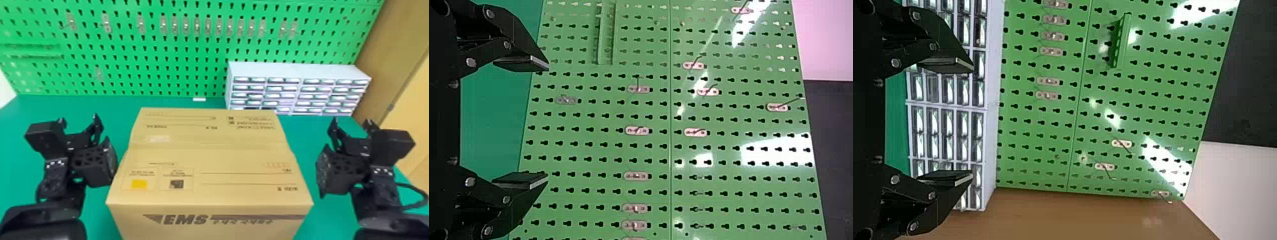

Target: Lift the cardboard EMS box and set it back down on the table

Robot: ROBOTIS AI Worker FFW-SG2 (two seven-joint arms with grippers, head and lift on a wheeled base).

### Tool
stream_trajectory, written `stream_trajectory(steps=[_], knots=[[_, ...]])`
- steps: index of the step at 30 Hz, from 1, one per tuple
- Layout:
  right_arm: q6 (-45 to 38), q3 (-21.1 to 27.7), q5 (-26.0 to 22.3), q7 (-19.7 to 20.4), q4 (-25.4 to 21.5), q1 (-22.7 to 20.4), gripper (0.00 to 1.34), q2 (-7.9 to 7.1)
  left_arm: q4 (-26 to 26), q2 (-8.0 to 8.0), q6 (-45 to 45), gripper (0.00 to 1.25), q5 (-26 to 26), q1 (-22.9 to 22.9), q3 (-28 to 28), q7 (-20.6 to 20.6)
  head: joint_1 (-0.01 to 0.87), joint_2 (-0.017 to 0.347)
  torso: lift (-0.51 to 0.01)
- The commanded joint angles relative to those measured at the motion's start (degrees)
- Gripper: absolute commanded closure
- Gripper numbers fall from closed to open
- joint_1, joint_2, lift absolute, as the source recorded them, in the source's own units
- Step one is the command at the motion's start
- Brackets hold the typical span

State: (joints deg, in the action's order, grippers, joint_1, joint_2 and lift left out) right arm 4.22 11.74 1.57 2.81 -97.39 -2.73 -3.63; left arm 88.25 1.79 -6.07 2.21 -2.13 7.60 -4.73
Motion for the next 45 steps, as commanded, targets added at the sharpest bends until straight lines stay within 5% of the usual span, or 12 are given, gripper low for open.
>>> stream_trajectory(steps=[1, 45], knots=[[0.0, 0.04, 0.01, 0.0, 0.01, 0.01, 0.5, 0.03, -0.01, 0.05, 0.0, 0.46, 0.17, 0.2, 0.31, 0.25, 0.678, -0.014, -0.001], [0.0, 0.3, 0.18, 0.0, 0.01, -0.43, 0.5, 0.12, -1.68, 0.05, 1.14, 0.46, -0.01, -0.68, 4.97, 4.73, 0.678, -0.014, -0.023]])
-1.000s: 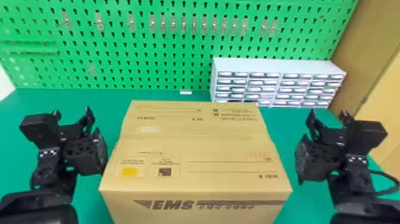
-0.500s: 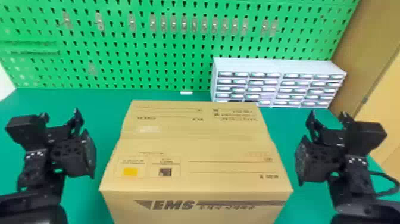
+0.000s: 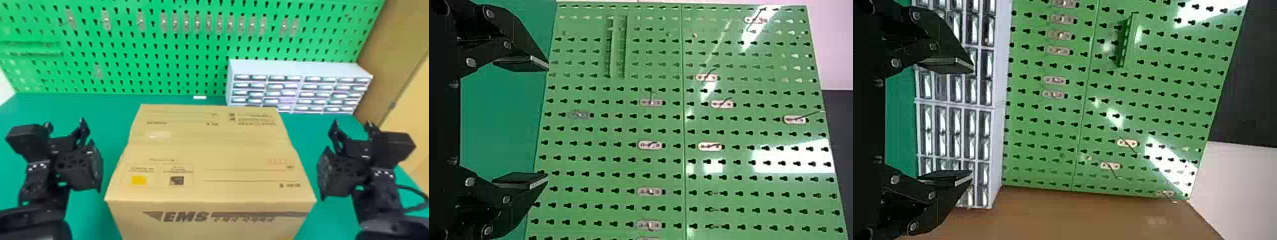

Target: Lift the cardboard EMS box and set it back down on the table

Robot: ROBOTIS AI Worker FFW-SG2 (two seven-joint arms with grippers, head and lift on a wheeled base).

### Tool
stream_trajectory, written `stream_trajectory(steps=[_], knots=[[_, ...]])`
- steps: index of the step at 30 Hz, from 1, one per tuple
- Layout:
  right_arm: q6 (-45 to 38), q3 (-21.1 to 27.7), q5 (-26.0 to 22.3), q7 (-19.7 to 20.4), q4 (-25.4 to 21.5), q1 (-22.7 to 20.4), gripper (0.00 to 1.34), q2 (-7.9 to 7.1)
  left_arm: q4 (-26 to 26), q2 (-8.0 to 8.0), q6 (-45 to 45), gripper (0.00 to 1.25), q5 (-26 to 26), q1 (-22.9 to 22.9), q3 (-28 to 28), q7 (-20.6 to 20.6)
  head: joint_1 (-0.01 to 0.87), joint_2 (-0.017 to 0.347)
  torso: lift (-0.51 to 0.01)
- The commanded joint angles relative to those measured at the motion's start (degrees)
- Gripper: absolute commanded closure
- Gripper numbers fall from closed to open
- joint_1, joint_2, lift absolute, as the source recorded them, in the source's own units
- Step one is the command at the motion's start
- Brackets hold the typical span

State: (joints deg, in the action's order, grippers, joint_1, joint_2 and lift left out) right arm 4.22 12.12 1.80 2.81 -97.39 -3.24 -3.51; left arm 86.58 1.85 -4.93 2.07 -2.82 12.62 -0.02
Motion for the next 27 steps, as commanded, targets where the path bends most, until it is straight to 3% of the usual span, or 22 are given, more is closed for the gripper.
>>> stream_trajectory(steps=[1, 27], knots=[[0.0, -0.07, -0.04, 0.0, -0.08, 0.08, 0.5, 0.09, -0.01, 0.0, 0.0, 0.46, 0.13, 0.01, -0.05, 0.11, 0.678, -0.014, -0.025], [0.0, -0.34, 0.05, 0.0, 0.01, 0.25, 0.5, 0.09, -0.18, 0.0, 0.18, 0.46, 0.48, 0.01, -0.49, 0.2, 0.678, -0.014, -0.073]])
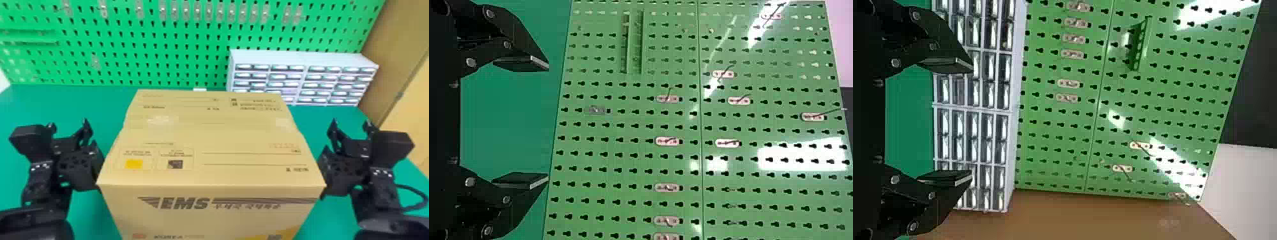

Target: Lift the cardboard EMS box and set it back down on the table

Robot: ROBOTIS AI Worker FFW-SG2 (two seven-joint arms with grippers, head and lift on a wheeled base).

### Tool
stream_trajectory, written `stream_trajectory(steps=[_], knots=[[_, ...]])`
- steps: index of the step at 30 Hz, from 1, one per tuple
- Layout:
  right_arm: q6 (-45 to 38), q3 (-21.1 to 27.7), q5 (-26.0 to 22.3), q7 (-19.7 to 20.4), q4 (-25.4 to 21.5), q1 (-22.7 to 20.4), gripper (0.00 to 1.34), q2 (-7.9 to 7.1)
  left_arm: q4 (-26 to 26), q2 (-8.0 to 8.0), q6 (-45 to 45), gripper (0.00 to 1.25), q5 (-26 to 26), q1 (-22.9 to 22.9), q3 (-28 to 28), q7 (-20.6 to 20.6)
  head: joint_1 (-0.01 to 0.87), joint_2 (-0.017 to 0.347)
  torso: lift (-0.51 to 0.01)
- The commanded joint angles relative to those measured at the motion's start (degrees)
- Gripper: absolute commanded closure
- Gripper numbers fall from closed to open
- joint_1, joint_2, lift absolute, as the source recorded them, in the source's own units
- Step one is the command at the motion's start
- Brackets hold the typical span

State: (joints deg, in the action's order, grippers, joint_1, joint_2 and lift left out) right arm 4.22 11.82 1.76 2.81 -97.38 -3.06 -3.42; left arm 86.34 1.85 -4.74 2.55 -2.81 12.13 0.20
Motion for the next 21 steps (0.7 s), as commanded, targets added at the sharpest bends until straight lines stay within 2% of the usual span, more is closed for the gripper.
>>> stream_trajectory(steps=[1, 21], knots=[[0.0, -0.05, 0.09, 0.0, 0.0, 0.07, 0.5, 0.0, -0.03, 0.0, 0.0, 0.46, 0.0, 0.0, 0.0, -0.02, 0.678, -0.014, -0.075], [-0.09, -0.4, 0.26, 0.0, 0.08, 0.07, 0.5, -0.53, -0.03, 0.0, 0.0, 0.46, -0.08, -0.09, 0.0, 0.15, 0.678, -0.014, -0.1]])
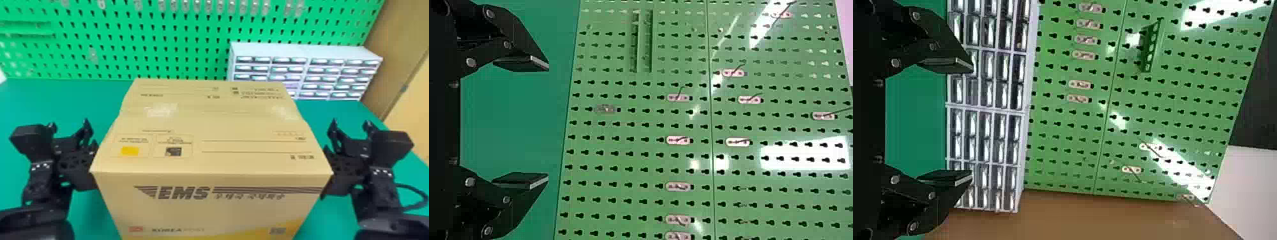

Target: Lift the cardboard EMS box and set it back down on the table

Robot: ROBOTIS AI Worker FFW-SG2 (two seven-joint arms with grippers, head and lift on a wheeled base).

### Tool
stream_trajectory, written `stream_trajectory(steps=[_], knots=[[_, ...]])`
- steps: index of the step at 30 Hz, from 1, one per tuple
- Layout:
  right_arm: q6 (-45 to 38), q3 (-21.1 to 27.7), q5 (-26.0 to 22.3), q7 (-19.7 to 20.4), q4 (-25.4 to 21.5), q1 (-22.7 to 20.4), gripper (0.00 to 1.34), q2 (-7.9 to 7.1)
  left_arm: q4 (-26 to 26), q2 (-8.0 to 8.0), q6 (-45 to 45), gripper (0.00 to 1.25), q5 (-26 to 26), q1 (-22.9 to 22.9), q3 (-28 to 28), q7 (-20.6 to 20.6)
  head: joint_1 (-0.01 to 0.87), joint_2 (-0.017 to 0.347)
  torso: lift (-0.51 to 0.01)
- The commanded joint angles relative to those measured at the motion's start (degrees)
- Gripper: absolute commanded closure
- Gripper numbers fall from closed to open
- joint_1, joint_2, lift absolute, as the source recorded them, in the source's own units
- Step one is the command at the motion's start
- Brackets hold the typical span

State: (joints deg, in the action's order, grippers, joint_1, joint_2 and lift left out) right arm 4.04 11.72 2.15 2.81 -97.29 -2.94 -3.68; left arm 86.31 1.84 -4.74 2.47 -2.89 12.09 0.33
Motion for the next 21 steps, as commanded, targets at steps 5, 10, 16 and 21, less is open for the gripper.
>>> stream_trajectory(steps=[5, 10, 16, 21], knots=[[0.09, 0.23, 0.4, 0.0, 0.18, 0.04, 0.5, 0.07, -0.09, 0.0, 0.0, 0.46, -0.01, -0.01, -0.05, 0.02, 0.678, -0.014, -0.1], [0.09, 0.41, 0.4, 0.0, 0.35, -0.14, 0.5, 0.07, -0.09, 0.0, 0.0, 0.46, -0.01, 0.08, 0.3, 0.02, 0.678, -0.014, -0.1], [0.53, 0.41, 0.4, 0.0, 0.35, 0.04, 0.5, -0.01, -0.09, 0.0, 0.35, 0.46, 0.07, 0.08, 0.12, 0.28, 0.678, -0.014, -0.1], [0.53, -0.47, 0.4, 0.0, 0.61, 0.65, 0.5, -0.28, -0.09, 0.0, 1.14, 0.46, 0.43, -0.1, -0.58, 1.43, 0.678, -0.014, -0.1]])
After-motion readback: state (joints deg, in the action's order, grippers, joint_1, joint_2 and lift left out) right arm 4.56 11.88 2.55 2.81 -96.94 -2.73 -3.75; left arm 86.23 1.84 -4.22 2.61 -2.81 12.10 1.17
